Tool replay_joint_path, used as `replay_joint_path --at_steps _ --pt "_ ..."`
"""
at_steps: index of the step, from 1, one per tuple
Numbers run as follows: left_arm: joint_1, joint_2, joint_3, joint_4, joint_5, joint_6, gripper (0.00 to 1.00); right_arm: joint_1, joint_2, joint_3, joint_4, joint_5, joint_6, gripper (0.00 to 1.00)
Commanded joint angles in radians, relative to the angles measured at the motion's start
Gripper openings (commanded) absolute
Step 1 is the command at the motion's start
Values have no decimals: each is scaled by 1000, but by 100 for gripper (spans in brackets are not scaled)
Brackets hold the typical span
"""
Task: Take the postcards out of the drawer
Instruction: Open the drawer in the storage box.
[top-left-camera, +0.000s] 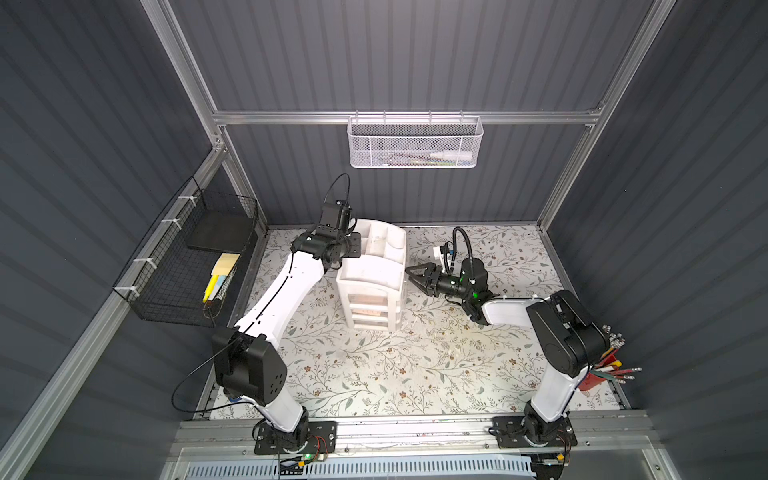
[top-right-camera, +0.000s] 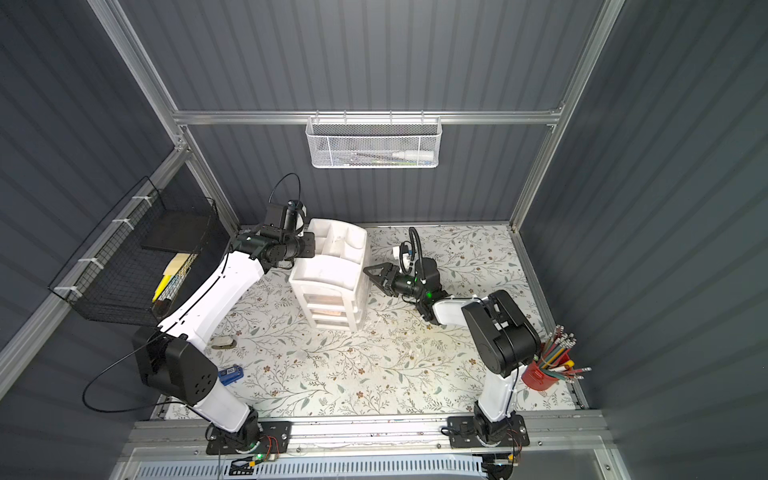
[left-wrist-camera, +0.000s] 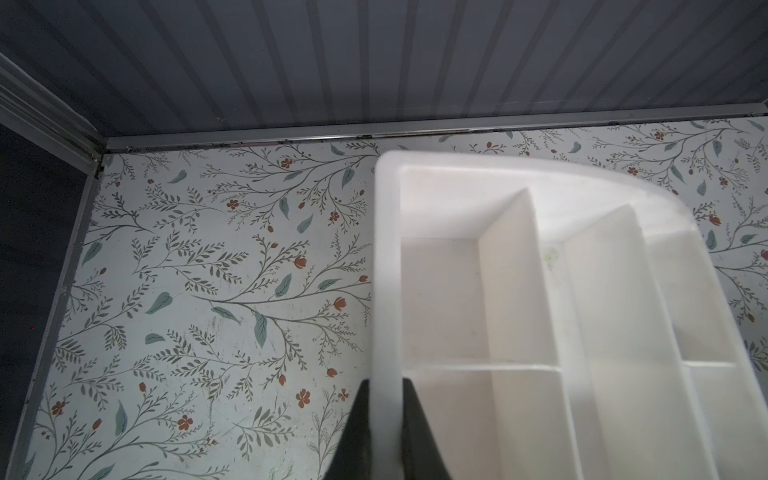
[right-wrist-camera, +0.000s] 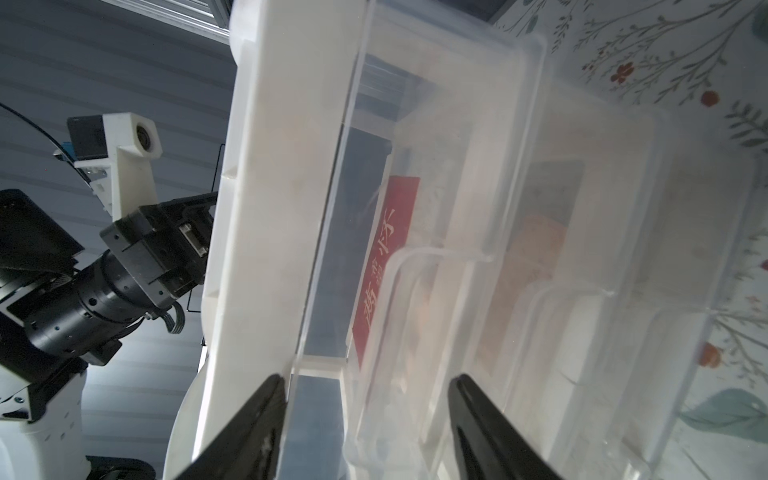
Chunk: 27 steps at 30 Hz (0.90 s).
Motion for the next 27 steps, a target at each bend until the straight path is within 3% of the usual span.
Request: replay_joint_path --at_steps 1,6,27 --pt "-3 13 -35 -72 16 14 0 6 34 16 114 -17 50 67" --pt "-3 13 -38 -72 17 14 0 6 66 3 234 -13 94 72" --pt "-3 22 -42 -66 35 12 0 6 130 11 429 -21 205 77"
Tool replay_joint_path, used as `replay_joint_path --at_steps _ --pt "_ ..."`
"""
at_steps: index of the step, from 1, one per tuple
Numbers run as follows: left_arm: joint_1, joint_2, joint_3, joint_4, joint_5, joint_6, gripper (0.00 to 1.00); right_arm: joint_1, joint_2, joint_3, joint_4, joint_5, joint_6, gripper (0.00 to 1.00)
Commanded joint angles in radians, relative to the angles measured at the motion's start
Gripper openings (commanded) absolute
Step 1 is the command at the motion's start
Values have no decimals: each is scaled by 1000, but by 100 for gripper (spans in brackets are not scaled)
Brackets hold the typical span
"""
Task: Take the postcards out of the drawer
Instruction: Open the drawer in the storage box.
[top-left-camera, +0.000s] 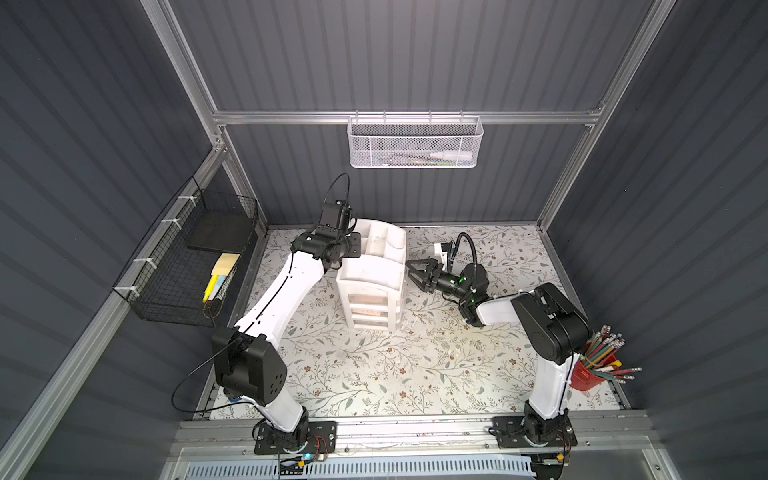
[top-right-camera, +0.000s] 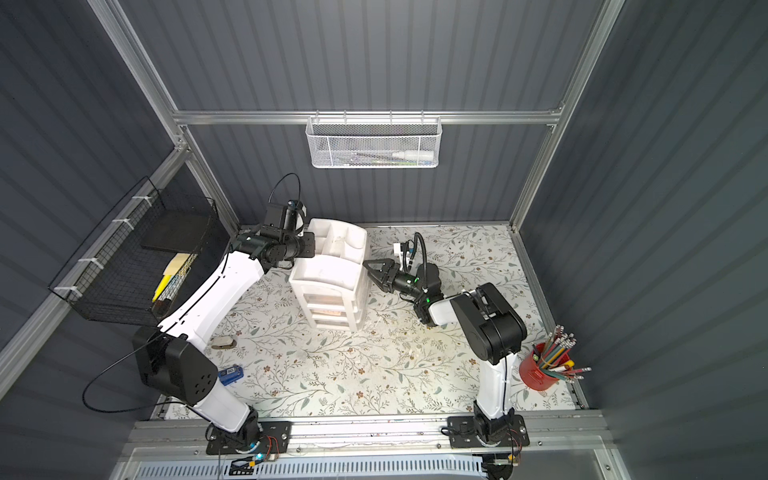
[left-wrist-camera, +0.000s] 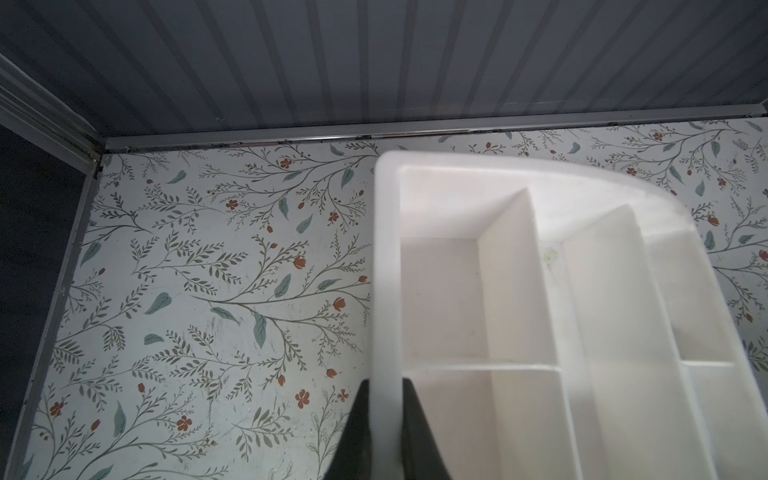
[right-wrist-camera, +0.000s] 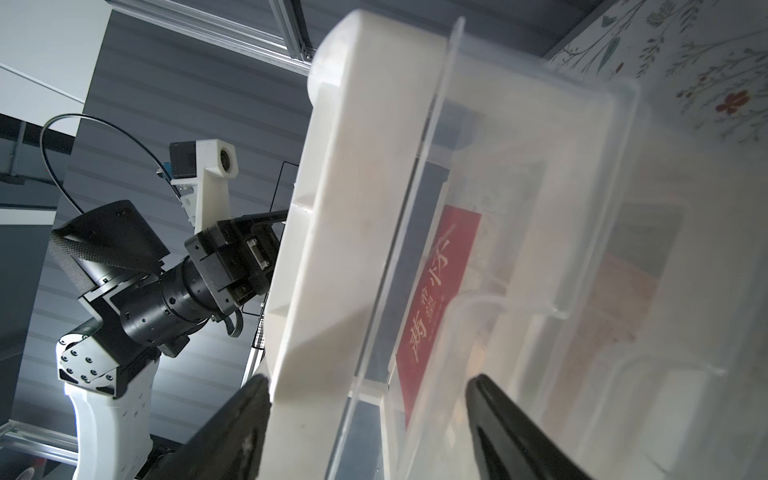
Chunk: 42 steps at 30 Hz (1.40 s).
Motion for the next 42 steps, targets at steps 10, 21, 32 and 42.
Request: replay_joint_path --at_steps 10,21,32,42 --pt "-5 26 -42 -65 36 13 0 3 -1 17 109 -36 73 78" --pt "-5 24 -45 -67 24 14 0 0 -52 2 107 -33 84 77" --pt "-5 18 -43 -70 5 15 0 -38 -100 -48 108 -27 104 77" --pt "-5 15 -39 -76 -12 22 0 -76 -141 -94 108 -30 106 77"
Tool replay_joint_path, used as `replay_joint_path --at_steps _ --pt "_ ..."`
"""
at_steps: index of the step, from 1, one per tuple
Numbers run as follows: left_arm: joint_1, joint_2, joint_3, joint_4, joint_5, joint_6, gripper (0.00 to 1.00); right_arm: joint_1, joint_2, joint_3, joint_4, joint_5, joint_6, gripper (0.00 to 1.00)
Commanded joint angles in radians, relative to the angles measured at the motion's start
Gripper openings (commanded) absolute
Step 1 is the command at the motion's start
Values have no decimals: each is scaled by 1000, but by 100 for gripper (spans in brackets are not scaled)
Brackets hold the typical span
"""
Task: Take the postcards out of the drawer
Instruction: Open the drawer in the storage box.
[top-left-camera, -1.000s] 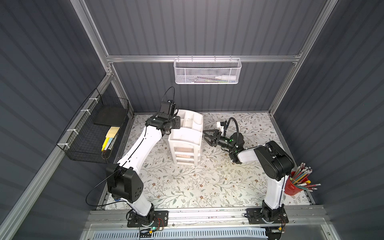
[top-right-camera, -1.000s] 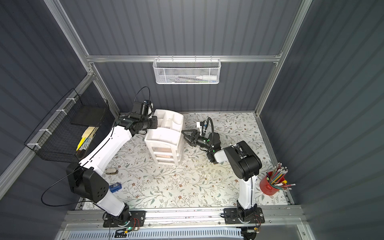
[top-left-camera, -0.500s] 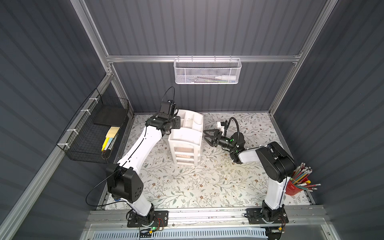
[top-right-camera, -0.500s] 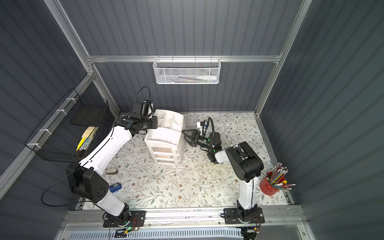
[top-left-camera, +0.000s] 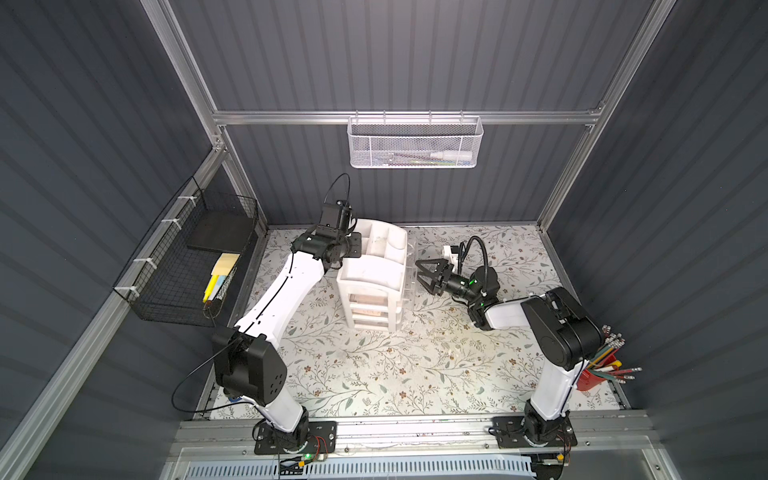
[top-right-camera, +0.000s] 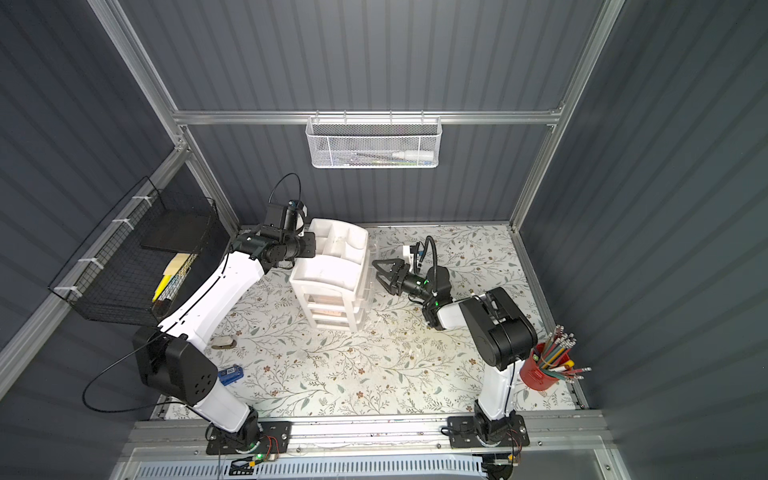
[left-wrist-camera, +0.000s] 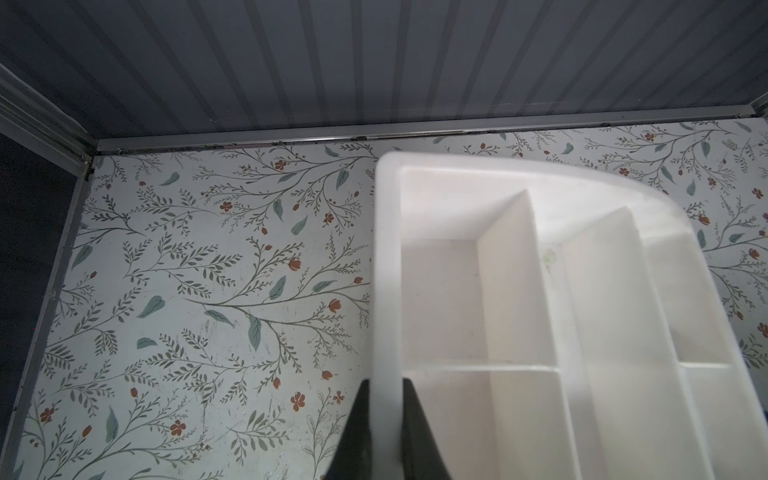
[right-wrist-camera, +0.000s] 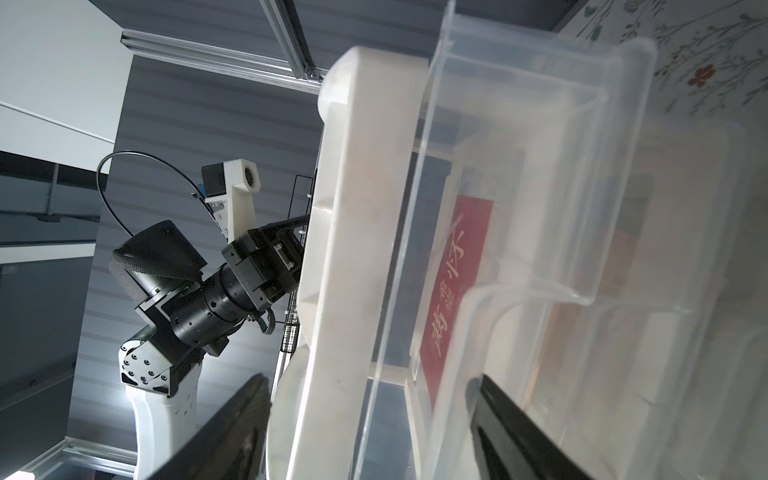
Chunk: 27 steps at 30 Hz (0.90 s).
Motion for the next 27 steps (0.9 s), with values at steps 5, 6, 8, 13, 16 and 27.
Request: replay_joint_path --at_steps 5,6,8,13,16,27 --pt "-4 13 -34 -84 -21 21 0 -46 -78 -31 85 -12 -1 77" --pt "-4 14 -34 -83 -20 20 0 -52 -80 -36 85 -14 1 77" --pt "-4 15 -34 -83 -18 20 0 -62 -89 -46 86 -23 1 77" --pt "-3 12 -32 -83 -25 22 0 -85 -105 -72 84 -35 1 76" --pt "-3 7 -36 -83 -30 22 0 -98 -119 -88 86 -38 -1 76" --pt "-3 -4 -45 -84 -41 16 0 -163 -160 -139 85 -67 4 76"
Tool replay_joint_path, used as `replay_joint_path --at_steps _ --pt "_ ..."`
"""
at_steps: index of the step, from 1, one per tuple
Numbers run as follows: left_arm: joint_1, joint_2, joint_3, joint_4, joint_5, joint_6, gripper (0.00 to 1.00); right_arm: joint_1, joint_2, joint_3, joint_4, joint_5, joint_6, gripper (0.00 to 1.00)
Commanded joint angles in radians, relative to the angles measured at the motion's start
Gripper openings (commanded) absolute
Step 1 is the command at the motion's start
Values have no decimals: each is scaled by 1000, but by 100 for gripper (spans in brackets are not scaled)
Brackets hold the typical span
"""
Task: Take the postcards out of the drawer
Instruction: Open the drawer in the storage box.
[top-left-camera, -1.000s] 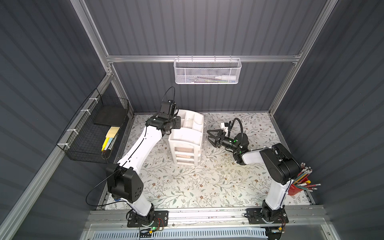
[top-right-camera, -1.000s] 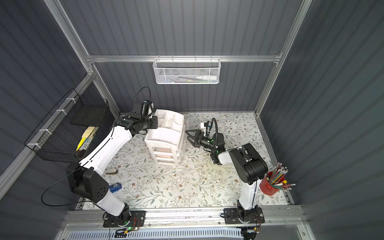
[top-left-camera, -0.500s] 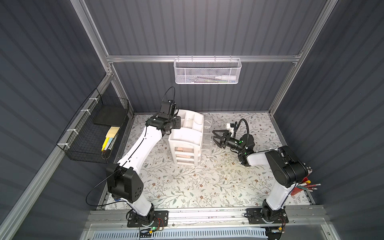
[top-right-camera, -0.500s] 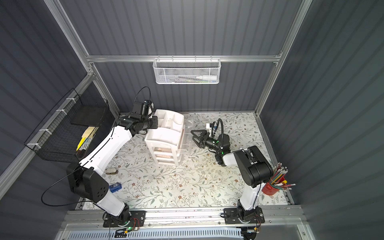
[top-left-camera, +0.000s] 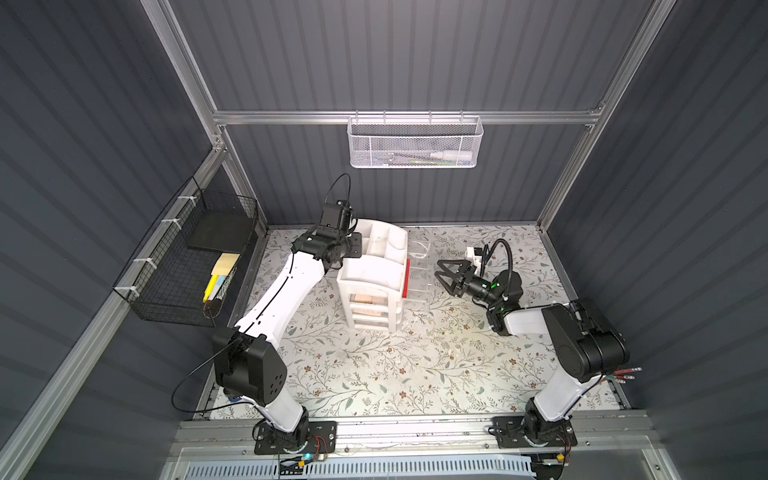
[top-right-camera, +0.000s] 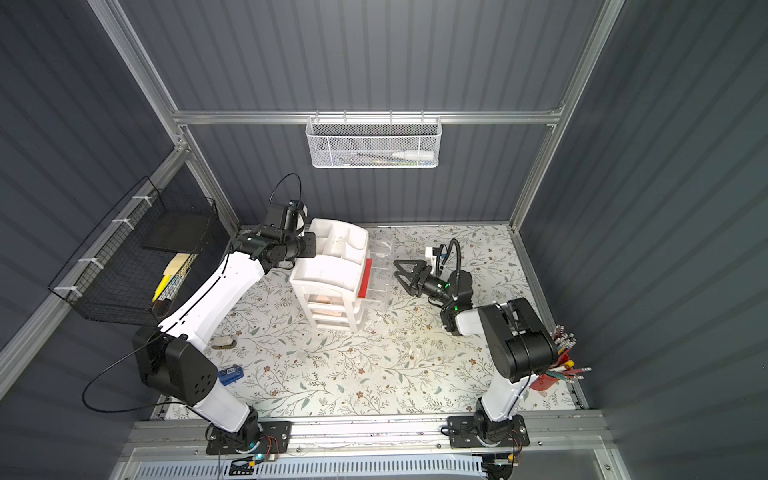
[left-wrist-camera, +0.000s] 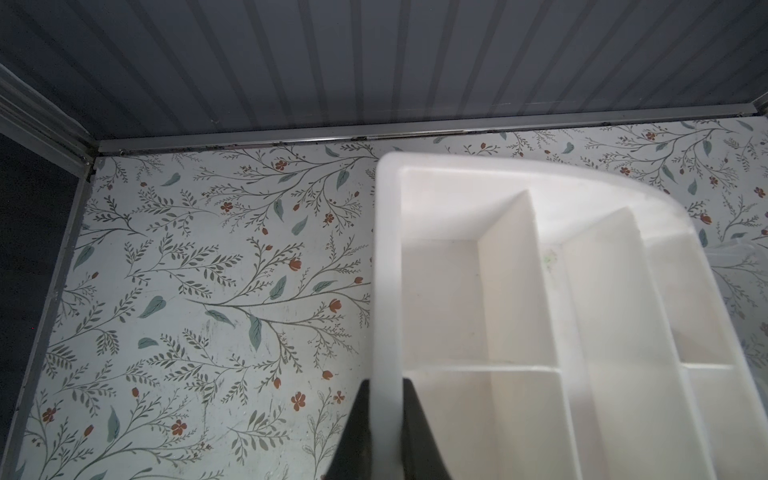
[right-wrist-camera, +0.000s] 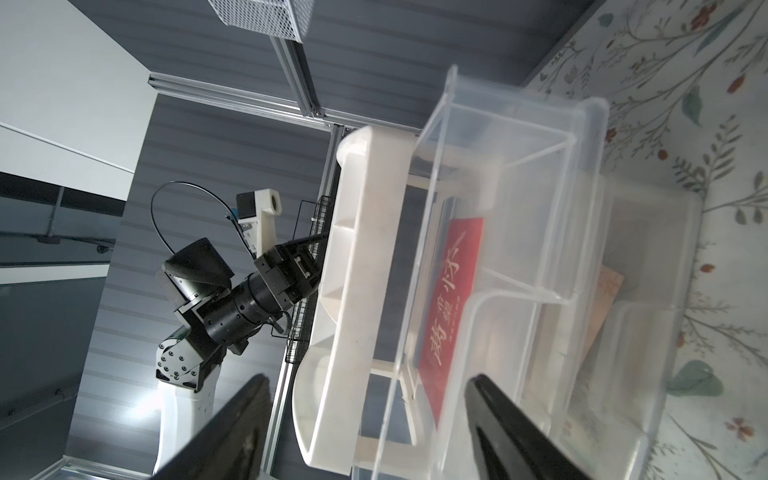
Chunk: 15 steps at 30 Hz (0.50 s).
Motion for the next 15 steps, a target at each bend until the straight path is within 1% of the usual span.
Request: replay_joint_path --at_steps 1,6,11,15 --pt "-3 0 -43 -85 -33 15 0 -18 -30 -10 68 -15 2 76" --pt "-3 -1 -46 -81 -29 9 0 -17 -11 2 46 -53 -17 77" --pt "-3 3 -47 -80 -21 10 0 -2 9 14 -49 -64 -116 80" --pt "-3 5 -48 -75 -16 10 0 19 -19 40 -208 -72 -197 80"
